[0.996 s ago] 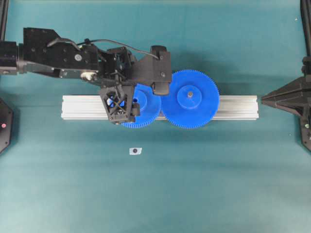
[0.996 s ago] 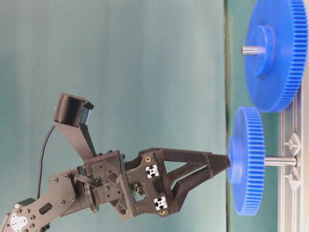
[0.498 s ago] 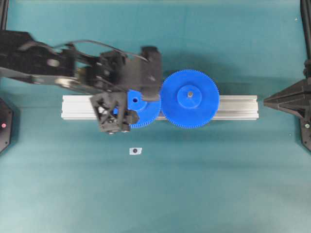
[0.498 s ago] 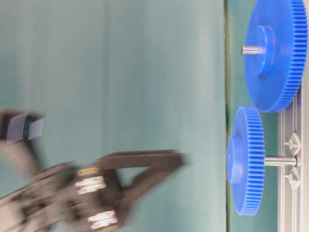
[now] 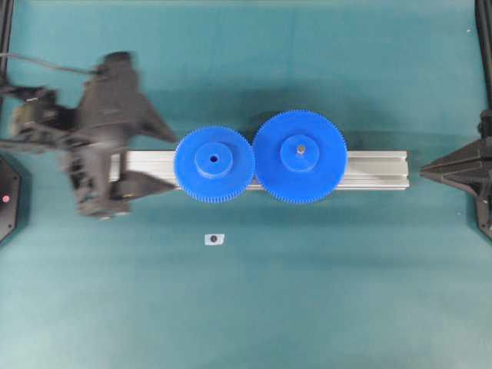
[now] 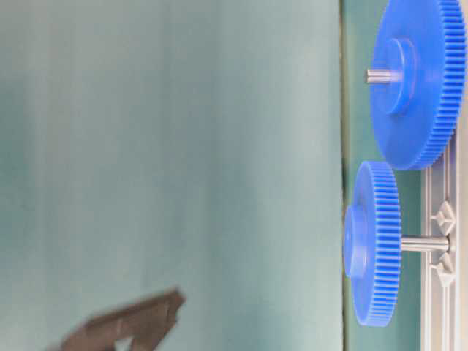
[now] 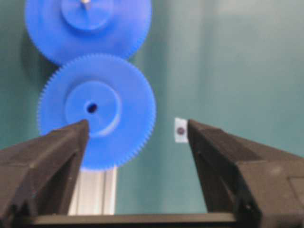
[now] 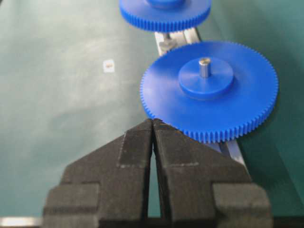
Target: Insert the small gear onto the shaft.
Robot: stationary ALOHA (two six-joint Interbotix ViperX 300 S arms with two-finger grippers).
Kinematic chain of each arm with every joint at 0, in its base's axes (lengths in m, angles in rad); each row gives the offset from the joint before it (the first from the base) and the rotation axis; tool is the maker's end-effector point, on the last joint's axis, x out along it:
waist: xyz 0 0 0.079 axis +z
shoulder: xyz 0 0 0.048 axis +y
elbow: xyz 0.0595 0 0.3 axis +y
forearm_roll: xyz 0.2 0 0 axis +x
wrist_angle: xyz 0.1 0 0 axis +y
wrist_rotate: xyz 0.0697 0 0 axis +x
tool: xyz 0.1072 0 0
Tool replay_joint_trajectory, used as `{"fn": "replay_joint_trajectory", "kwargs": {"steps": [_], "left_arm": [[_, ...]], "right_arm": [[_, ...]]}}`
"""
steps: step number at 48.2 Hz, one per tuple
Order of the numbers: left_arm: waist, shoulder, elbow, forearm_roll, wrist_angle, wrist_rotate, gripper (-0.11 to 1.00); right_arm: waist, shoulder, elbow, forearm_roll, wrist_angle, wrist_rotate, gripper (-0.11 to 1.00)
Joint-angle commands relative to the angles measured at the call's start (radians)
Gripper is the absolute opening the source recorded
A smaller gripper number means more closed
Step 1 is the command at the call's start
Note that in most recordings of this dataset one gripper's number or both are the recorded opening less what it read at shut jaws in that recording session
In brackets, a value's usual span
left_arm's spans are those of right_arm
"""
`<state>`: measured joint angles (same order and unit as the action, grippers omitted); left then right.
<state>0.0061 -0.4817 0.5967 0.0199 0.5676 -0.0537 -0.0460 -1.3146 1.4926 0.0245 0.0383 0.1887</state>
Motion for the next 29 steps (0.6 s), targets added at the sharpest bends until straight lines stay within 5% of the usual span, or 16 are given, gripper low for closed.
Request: {"fn": "replay_joint_trajectory", "kwargs": {"steps": [1,20,29], "left_arm": [[-0.005,-0.084,0.074,0.002,-0.075,0.0,0.76],[-0.014,-0.594,0.529,0.002,-0.497,-0.002,0.56],[-0.015,-0.813,0.629,0.002,-0.525,-0.002,0.49]], "right_arm": [[-0.002,0.005,0.006,-0.002,-0.04,0.014,0.08],[-0.002,0.009,0.046,-0.002,-0.041,0.011,0.08],[-0.002,0.009,0.11,0.0,-0.058,0.035,0.08]]}}
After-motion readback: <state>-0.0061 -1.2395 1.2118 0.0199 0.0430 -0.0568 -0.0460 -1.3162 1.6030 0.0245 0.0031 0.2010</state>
